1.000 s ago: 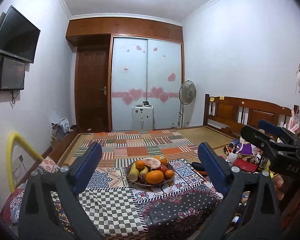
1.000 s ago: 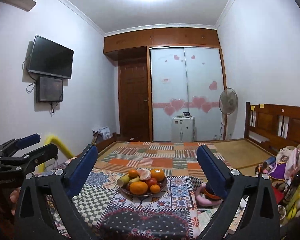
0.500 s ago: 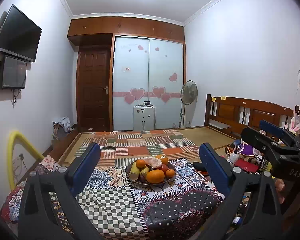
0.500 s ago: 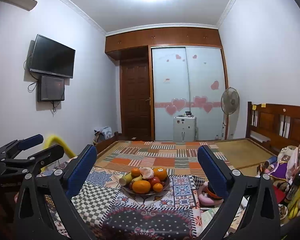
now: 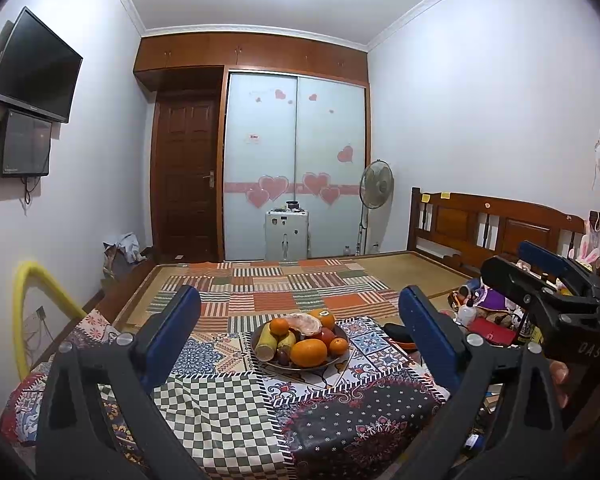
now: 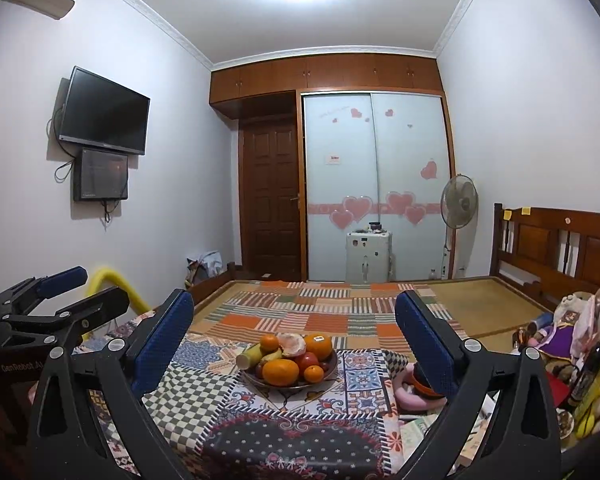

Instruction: Organize fruits

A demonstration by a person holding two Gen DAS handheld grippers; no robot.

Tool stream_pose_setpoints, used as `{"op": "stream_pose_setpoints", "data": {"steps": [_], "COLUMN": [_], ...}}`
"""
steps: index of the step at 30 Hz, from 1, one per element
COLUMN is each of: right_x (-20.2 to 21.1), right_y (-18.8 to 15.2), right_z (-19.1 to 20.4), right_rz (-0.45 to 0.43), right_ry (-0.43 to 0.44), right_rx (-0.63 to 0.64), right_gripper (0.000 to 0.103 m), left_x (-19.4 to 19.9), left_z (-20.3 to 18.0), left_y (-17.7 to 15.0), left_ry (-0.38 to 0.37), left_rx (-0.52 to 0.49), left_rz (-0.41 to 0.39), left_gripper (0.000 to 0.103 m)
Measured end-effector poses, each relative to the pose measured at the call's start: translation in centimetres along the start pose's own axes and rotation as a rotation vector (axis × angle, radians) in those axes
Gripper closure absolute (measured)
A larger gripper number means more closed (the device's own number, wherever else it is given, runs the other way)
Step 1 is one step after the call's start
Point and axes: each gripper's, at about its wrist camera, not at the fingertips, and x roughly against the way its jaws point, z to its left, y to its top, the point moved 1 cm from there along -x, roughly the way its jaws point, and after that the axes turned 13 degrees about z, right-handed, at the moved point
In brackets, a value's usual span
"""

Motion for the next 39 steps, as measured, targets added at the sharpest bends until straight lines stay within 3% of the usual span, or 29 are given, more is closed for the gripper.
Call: {"op": "stream_pose_setpoints", "data": {"steps": [39], "right_x": [0.43], "right_y": [0.3], "right_z": [-0.46], "right_rz": [0.001], "right_ry": [0.002], "right_rx": [-0.003], "right_gripper": [0.002], "left_x": [-0.37], "left_z": [0.5], "left_y": [-0.18], "left_ry": [-0.026], "left_rx": [0.017], "left_rz": [0.006], "left_gripper": [0.0]}}
